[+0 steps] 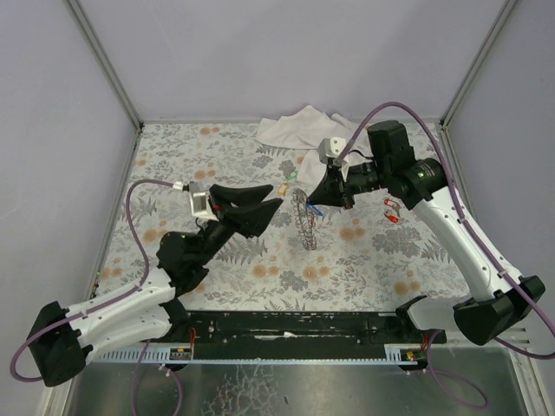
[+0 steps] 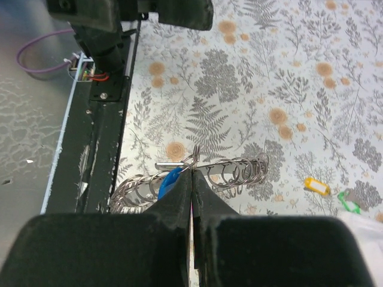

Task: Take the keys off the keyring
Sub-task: Remove the key from the keyring.

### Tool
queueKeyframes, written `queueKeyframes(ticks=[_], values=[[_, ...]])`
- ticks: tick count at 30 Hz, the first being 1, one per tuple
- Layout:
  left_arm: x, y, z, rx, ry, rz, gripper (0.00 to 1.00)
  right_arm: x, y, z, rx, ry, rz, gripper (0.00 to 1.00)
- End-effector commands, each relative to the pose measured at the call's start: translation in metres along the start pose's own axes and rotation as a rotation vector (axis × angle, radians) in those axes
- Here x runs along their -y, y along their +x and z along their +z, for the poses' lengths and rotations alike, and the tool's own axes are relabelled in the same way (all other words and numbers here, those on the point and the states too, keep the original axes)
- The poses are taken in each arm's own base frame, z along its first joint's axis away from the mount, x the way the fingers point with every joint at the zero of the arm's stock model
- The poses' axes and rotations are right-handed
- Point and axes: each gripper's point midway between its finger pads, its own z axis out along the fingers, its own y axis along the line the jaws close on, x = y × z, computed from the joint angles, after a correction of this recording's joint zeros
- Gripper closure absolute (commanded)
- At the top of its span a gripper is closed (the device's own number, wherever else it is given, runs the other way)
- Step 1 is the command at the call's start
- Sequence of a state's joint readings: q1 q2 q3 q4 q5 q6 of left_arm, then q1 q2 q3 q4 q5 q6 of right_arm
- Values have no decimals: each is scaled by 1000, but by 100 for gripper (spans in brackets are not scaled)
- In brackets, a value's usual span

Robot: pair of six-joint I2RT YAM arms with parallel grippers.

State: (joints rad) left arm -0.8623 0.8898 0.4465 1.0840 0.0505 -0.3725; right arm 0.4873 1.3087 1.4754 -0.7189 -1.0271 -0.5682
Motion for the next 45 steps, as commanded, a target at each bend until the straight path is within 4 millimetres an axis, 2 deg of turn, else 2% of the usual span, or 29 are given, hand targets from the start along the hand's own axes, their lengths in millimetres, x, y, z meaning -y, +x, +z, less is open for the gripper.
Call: queueKeyframes(ticks=[1, 9, 15, 17, 22, 28, 40, 45], values=[[-33, 34, -7, -218, -287, -215, 52, 10, -1, -1, -11, 70, -87, 100], [-20, 74, -16, -405, -388, -323, 55, 15, 22, 9, -69, 93, -74, 100], [-14, 94, -16, -489, -435, -249, 47, 14, 31, 19, -94, 81, -69, 100], [-11, 97, -15, -493, -433, -229, 43, 15, 33, 21, -99, 84, -68, 100], [-13, 102, -14, -504, -439, -204, 44, 16, 35, 21, -103, 90, -63, 100], [-27, 108, -17, -522, -509, -158, 58, 14, 35, 23, -97, 78, -56, 100], [-29, 103, -12, -523, -509, -106, 59, 9, 37, 25, -91, 58, -47, 100], [-30, 106, -10, -541, -512, -94, 64, 8, 36, 25, -86, 52, -48, 100]])
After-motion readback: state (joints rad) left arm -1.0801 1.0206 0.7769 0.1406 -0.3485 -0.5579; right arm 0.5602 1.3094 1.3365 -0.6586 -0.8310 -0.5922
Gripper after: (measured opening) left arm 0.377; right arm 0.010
